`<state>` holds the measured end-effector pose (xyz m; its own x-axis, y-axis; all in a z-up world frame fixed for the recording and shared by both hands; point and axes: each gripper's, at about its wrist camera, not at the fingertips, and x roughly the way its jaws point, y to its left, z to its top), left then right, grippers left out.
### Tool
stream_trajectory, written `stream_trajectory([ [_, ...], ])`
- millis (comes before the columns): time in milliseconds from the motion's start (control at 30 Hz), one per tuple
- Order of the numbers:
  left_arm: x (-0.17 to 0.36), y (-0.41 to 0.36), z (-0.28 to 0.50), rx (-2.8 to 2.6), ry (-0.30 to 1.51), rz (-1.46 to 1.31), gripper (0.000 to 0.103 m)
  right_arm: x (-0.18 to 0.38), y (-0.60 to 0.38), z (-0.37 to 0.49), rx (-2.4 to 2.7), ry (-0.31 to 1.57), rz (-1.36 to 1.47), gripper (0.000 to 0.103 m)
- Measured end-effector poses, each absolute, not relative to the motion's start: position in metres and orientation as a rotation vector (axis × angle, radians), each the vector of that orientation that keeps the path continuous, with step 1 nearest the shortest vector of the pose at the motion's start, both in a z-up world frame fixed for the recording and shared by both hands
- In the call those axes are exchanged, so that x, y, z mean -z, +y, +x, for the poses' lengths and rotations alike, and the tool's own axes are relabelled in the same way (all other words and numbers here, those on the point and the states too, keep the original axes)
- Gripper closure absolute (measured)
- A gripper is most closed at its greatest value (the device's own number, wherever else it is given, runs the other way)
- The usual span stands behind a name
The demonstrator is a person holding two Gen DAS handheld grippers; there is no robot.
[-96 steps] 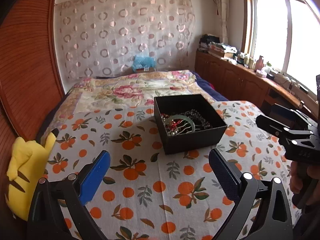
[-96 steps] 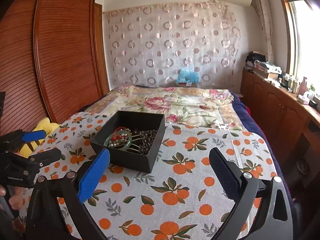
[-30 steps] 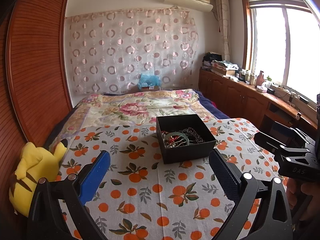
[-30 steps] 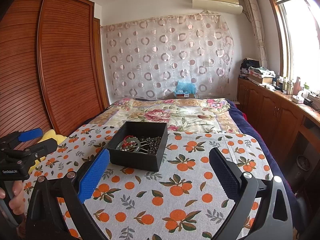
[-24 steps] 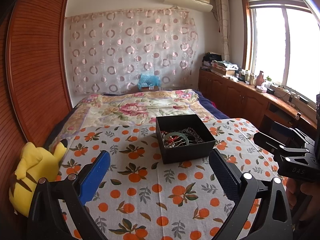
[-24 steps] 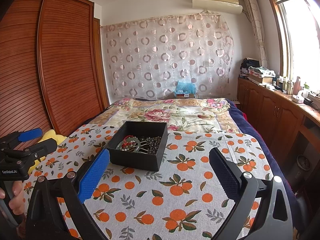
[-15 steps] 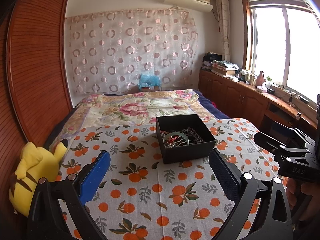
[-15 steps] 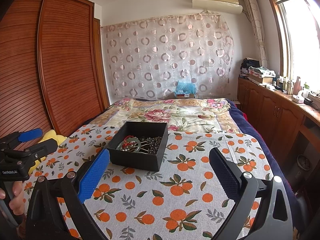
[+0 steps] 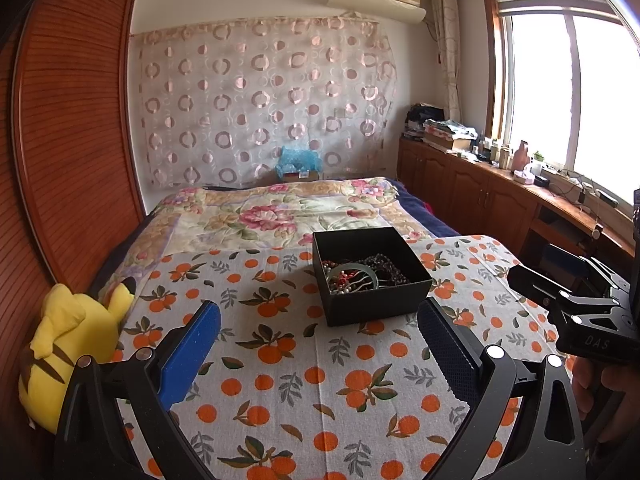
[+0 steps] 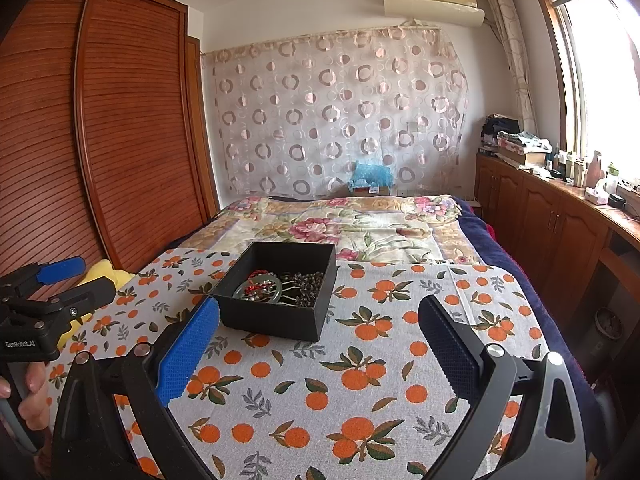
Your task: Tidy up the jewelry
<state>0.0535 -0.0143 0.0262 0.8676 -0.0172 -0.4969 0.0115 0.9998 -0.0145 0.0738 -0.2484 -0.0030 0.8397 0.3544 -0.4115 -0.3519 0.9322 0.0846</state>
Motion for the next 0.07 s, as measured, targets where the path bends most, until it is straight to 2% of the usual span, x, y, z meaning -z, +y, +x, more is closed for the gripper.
stream_trajectory([
  [67, -0.0263, -0.0146, 0.0530, 0.012, 0.518, -0.012, 0.008, 0.0029, -0.2485, 0.0740, -0.372, 0.435, 0.002, 0.003],
])
